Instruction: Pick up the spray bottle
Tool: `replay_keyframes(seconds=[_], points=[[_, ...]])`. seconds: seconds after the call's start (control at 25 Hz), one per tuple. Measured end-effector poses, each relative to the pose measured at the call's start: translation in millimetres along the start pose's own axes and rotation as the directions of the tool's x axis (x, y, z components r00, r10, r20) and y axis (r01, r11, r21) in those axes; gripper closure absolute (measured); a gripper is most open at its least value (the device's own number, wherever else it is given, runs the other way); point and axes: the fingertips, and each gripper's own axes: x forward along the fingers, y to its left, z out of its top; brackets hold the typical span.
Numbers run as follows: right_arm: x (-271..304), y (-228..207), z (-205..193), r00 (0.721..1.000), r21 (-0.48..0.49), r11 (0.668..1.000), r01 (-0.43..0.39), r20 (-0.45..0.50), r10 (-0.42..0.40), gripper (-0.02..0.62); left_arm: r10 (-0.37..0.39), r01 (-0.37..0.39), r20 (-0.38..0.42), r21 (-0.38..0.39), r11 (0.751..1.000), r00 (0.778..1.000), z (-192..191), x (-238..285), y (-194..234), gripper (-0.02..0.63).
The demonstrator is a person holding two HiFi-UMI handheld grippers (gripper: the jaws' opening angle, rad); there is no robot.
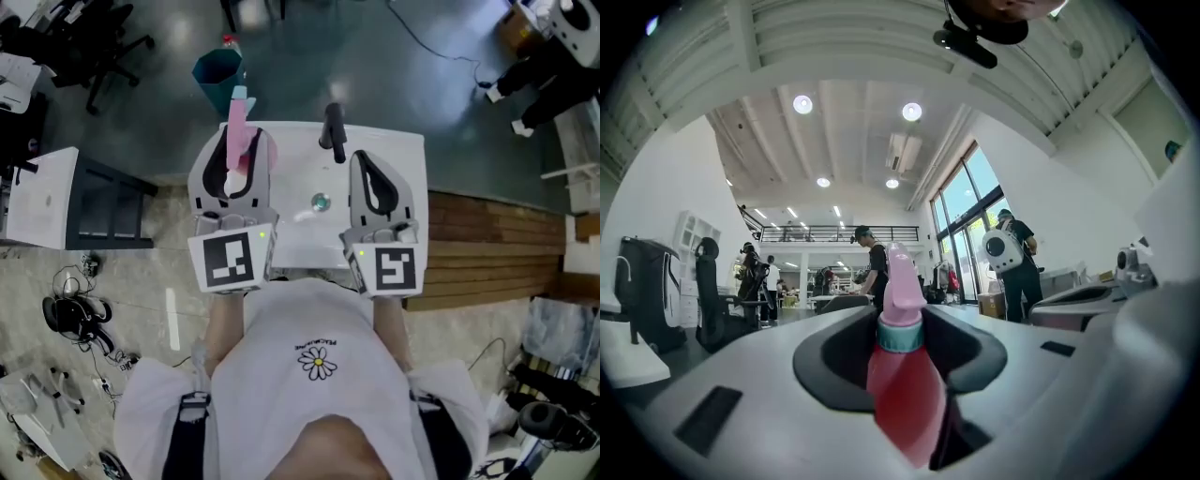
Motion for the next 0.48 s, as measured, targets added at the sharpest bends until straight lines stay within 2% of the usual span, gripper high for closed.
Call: replay_keyframes(seconds=[0.16,0.48], points=[[2.2,-0.5,6.1,1.000,-0.011,1.000,-0.009,0.012,0.009,0.566,0.005,-0.005,0.016,0.020,1.000,1.000,7.8,-7.2,-1.5,0.442],[2.3,6.4,11.4,1.000,-0.059,0.998,-0.024,0.009,0.025,0.566,0.007,-0.007,0.019,-0.001,1.000,1.000,9.1,-12.7,-5.3,0.442]])
